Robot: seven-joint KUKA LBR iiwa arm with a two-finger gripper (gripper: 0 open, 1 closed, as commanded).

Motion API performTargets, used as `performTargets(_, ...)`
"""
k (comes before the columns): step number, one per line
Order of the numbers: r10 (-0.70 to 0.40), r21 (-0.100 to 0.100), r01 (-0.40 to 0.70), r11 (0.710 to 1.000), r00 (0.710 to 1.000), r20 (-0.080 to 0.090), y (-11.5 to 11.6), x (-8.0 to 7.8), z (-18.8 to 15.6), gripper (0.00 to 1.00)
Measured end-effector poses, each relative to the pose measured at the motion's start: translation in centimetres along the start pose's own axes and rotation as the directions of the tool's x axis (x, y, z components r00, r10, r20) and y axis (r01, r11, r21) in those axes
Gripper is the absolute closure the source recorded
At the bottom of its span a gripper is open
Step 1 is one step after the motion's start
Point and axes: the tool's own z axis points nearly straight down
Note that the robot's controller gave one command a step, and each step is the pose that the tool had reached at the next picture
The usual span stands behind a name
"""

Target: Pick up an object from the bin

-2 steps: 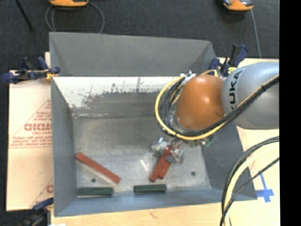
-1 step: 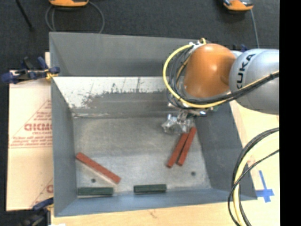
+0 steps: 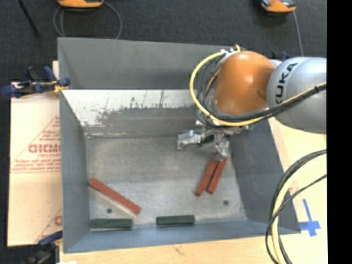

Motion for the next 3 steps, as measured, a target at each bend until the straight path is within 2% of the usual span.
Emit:
performTargets(1, -0.23, 0.007, 0.23, 0.973, 0.973, 0.003, 4.0, 8.7, 0.9, 0.0)
performTargets(2, -0.227, 0.004, 0.227, 0.974, 0.974, 0.001, 4.0, 8.7, 0.9, 1.0)
performTargets(3, -0.194, 0.006, 0.194, 0.981, 0.981, -0.005, 3.1, 8.8, -14.0, 1.0)
